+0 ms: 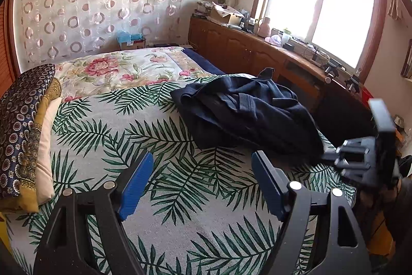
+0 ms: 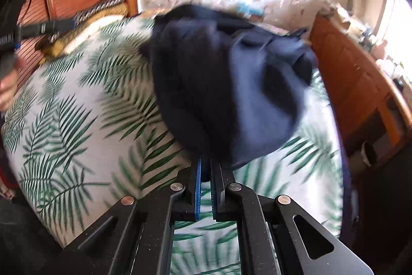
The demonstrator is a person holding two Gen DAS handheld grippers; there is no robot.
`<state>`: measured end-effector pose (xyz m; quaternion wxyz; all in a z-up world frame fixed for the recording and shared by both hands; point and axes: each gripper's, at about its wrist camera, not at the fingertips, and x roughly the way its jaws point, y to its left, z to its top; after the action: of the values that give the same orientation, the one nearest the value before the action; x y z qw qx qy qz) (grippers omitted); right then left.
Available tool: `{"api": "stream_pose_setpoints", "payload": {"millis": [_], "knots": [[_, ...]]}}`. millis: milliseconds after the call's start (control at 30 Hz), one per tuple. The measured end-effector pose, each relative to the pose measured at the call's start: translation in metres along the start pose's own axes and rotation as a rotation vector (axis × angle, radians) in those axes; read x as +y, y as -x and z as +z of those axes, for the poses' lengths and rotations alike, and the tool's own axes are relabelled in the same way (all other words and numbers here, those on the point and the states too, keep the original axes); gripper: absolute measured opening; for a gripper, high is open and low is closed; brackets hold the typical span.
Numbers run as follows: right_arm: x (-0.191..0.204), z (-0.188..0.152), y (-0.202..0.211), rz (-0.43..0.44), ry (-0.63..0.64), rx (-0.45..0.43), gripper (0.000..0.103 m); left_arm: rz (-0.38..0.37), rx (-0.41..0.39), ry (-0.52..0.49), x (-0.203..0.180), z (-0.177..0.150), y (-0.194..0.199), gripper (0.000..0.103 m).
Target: Fold small clothes
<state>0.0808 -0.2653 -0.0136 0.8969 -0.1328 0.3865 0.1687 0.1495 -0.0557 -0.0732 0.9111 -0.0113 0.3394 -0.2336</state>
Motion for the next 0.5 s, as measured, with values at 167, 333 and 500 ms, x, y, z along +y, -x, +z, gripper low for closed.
{"api": "stream_pose_setpoints", "payload": {"millis": [167, 333, 500], "knots": [[-0.042, 0.041, 0.040, -0.117, 0.016, -0.147, 0.005, -0.004, 0.018, 0.014, 0.002, 0.010, -0.018, 0.079], [-0.080, 0.099, 0.046, -0.204, 0.052, -0.240, 0.005, 0.015, 0.031, -0.001, 0.000, 0.028, -0.038, 0.079], [-0.107, 0.150, 0.009, -0.262, 0.096, -0.260, 0.005, 0.045, 0.032, 0.010, 0.006, 0.053, -0.059, 0.079]]}}
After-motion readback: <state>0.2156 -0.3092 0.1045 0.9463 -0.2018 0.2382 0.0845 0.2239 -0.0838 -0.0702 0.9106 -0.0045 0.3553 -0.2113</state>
